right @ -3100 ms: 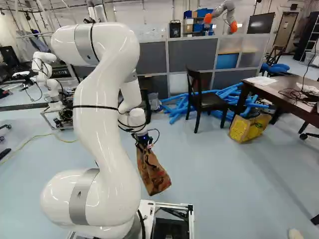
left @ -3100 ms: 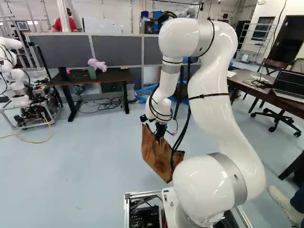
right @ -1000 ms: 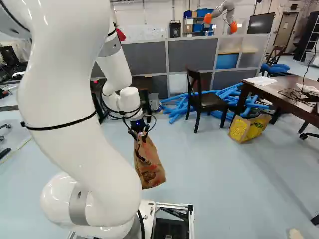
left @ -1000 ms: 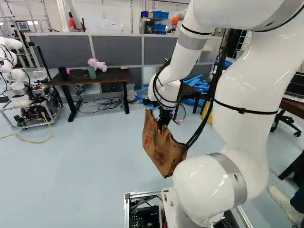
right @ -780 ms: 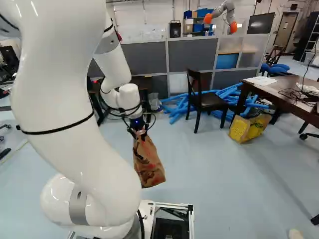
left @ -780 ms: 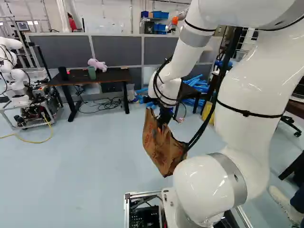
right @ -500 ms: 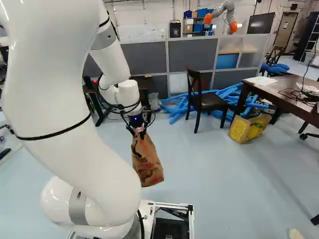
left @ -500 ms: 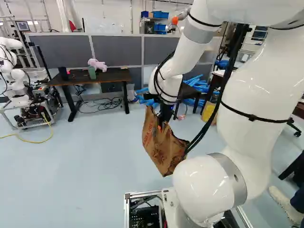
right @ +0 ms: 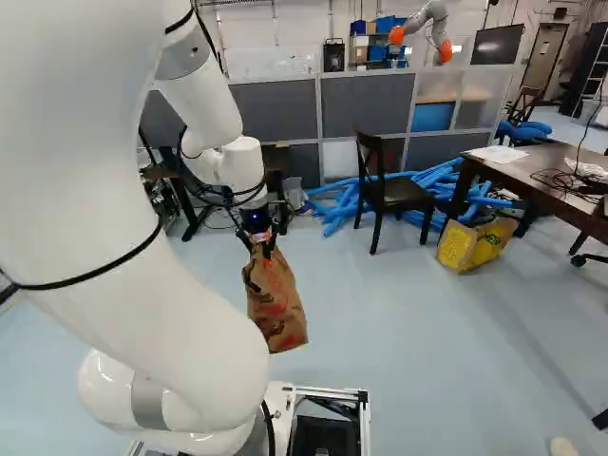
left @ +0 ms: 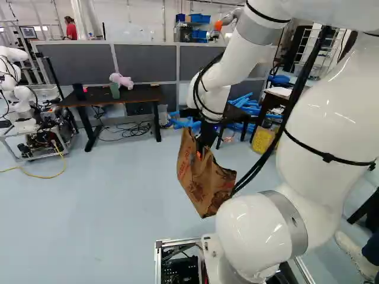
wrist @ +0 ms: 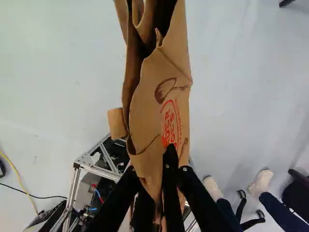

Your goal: Pick up the bag on the ground and place it on the table

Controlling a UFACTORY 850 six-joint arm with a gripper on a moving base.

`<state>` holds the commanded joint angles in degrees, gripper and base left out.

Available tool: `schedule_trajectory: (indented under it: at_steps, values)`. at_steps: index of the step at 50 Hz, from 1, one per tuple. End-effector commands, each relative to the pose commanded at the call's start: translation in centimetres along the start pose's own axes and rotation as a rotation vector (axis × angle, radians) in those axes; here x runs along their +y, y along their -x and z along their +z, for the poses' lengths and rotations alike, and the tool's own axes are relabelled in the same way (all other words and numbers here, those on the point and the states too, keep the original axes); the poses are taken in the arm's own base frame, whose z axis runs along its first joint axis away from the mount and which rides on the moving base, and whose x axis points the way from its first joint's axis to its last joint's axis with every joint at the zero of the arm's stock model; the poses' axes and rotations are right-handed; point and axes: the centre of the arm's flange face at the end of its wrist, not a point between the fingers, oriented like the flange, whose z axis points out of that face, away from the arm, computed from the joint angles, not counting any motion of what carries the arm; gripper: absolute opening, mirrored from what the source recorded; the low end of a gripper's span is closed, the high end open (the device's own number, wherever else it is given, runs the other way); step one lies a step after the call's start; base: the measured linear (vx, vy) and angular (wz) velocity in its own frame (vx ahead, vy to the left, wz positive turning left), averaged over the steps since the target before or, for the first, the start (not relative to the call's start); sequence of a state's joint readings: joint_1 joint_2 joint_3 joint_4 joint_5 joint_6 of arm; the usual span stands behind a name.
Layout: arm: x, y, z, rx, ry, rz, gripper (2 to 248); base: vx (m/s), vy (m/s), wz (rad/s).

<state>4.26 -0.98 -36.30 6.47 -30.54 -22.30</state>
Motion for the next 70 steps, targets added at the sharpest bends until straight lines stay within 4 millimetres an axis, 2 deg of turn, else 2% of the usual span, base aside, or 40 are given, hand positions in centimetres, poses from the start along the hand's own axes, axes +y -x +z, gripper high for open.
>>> schedule_trajectory:
  at_steps: [70]
  values:
    - [0.2,-0.3,-10.2,-0.019,0.016,-0.048,21,0.0,0.0,0.0]
